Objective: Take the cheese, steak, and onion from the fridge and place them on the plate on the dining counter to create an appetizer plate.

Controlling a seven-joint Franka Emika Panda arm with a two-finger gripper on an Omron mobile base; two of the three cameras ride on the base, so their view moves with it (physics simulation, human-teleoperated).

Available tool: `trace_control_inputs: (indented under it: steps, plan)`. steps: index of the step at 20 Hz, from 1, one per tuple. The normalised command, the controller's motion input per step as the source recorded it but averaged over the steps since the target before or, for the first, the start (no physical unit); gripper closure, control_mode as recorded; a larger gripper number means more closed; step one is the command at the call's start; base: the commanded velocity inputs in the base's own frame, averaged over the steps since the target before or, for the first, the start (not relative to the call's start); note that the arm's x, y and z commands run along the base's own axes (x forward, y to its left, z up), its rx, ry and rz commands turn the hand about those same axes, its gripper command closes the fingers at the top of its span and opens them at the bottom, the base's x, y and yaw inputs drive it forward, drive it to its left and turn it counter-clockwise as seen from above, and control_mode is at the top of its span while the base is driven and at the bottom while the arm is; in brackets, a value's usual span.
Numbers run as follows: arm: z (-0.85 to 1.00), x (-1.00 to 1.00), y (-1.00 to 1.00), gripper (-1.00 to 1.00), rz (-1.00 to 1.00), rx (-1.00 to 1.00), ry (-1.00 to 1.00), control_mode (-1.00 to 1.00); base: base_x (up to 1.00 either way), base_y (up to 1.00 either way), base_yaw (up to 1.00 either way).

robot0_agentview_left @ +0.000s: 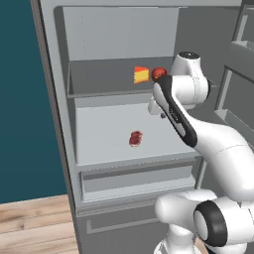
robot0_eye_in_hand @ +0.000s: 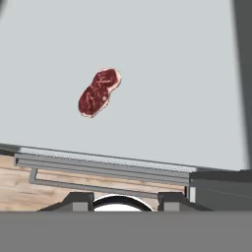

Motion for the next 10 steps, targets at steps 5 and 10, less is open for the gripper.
trace_control_inputs:
  steps: [5,10]
  plan:
    - [0.0,-0.12,0.01,-1.0,0.0,0.0,-0.07,-1.0,0.0,0.0,0.0]
    - [-0.26,-0.39,0.02,-1.0,-0.01,0.0,-0.13,-1.0,0.0,0.0,0.0]
